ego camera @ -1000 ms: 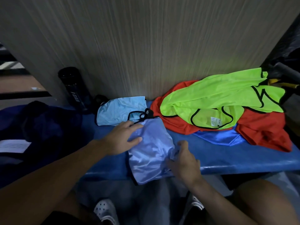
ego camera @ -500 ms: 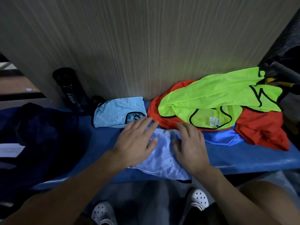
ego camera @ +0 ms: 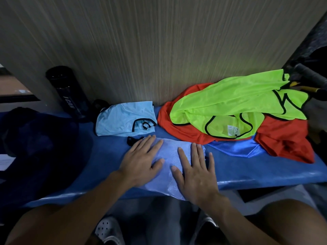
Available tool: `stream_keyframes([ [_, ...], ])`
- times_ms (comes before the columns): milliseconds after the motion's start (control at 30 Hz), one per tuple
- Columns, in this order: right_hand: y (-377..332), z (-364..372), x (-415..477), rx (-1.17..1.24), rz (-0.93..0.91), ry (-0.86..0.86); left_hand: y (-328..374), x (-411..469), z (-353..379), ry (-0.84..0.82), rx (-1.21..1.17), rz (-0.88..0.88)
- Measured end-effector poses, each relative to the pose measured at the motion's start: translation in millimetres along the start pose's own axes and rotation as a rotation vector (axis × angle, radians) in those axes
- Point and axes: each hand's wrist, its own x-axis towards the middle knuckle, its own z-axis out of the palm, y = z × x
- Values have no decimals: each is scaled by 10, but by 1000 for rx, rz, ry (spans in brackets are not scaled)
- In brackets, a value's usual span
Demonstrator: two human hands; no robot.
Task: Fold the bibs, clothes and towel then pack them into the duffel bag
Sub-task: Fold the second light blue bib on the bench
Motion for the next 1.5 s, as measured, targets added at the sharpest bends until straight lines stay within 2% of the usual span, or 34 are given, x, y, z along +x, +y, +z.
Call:
stream_keyframes([
  [267, 77, 8, 8, 119, 98, 73, 91, -247, -36, 2, -24, -133],
  [467, 113, -39, 69, 230, 122, 129, -201, -266, -254, 150, -88, -105],
  [633, 67, -154, 113, 482, 171, 94, -277, -348, -234, 6, -160, -82],
  [833, 80, -152, 130, 714, 24, 116, -260, -357, -320, -40, -394, -154],
  [1033, 92, -204, 77, 716, -135, 154, -199, -407, -414, 7, -698, -141],
  [1233, 109, -212, 123, 727, -168, 177, -186, -438, -500, -25, -751, -94],
  [1367, 86, -224, 201, 763, -180, 165, -160, -394, -509, 43, -817, -75],
  [1500, -45, -277, 387, 818, -152, 247, -263, -292, -619, 141, -872, -126],
])
